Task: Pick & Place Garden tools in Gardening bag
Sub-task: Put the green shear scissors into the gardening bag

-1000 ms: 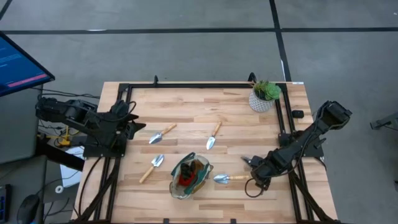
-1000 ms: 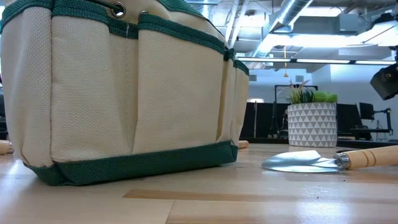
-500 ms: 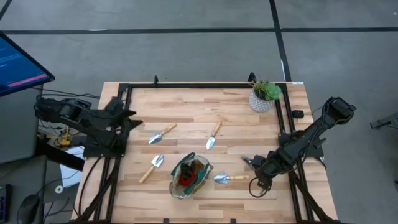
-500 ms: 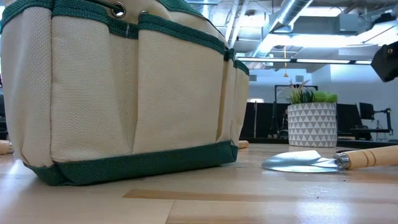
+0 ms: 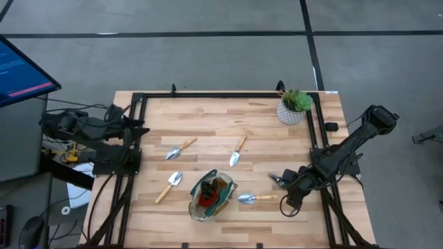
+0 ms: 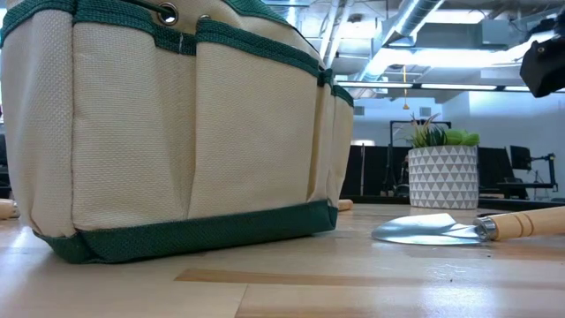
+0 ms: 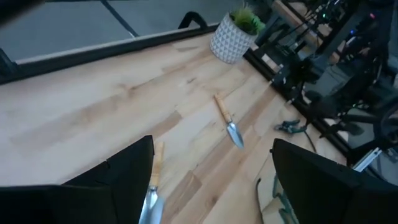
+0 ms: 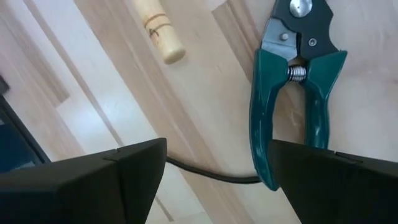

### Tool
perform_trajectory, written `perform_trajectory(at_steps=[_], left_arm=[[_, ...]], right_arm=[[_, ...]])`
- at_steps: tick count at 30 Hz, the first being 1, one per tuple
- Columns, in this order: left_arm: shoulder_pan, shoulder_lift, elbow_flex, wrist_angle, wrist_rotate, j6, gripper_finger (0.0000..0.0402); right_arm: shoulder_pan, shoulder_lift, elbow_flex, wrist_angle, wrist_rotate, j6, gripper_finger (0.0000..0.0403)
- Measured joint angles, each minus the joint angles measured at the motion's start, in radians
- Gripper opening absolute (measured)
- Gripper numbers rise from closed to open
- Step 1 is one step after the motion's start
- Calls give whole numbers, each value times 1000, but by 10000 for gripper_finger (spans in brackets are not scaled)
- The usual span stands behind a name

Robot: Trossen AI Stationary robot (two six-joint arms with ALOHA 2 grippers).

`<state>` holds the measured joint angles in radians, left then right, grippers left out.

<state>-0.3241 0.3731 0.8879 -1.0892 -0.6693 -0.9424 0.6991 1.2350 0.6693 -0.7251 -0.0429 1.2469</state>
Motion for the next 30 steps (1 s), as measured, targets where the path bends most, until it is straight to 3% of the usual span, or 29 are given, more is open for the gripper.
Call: perform_trajectory(at_steps=[8, 24, 30], left_arm=[[0, -80, -188, 104, 45, 3, 232], [0, -321, -398, 209, 88, 76, 14], [0, -348, -448, 299, 57, 77, 3]], right_arm=[[0, 0, 0, 0, -5, 4, 273], [-27, 58, 0, -9, -1, 4, 273], [-52, 98, 0, -56, 34, 3, 273]])
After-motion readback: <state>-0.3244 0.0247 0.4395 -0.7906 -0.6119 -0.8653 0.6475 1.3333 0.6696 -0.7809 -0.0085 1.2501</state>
